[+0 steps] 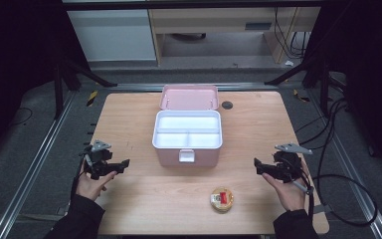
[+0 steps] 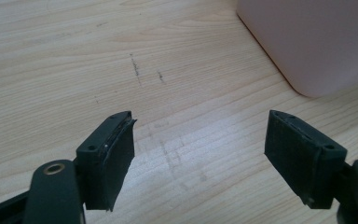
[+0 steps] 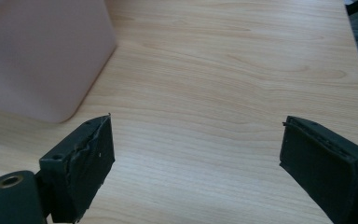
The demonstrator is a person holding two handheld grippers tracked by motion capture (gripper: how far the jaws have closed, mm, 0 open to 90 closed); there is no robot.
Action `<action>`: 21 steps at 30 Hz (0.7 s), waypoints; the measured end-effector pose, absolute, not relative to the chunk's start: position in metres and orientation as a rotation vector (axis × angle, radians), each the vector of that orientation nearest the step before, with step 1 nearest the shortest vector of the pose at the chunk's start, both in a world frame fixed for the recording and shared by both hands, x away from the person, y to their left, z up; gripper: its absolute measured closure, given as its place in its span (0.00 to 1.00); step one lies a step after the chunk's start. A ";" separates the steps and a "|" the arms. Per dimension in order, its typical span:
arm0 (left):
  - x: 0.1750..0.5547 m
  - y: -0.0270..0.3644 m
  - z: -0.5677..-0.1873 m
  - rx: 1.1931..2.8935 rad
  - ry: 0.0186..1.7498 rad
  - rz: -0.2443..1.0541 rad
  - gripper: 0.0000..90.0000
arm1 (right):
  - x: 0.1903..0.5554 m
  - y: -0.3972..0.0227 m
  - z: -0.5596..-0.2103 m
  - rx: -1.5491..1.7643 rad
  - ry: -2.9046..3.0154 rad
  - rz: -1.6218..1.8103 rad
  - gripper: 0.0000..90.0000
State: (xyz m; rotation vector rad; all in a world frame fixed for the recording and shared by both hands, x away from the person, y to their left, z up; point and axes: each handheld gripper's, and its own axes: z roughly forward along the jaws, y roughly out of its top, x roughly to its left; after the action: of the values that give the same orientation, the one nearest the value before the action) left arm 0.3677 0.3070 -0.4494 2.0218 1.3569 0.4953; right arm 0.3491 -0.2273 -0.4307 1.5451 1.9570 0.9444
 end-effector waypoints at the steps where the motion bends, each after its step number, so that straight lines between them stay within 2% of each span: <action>1: 0.366 0.303 -0.446 2.028 1.359 0.498 0.27 | 0.349 -0.224 -0.430 1.542 1.982 0.948 0.12; 11: 0.356 0.296 -0.432 2.002 1.320 0.526 0.28 | 0.343 -0.188 -0.434 1.468 2.142 0.913 0.12; 21: 0.354 0.290 -0.436 2.038 1.310 0.534 0.29 | 0.321 -0.142 -0.452 1.345 2.388 0.844 0.12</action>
State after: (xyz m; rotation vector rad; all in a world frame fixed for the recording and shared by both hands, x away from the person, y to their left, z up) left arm 0.3544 0.2897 -0.4362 2.0379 1.3104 0.5345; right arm 0.3208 -0.1417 -0.4520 1.3454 2.3879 0.8443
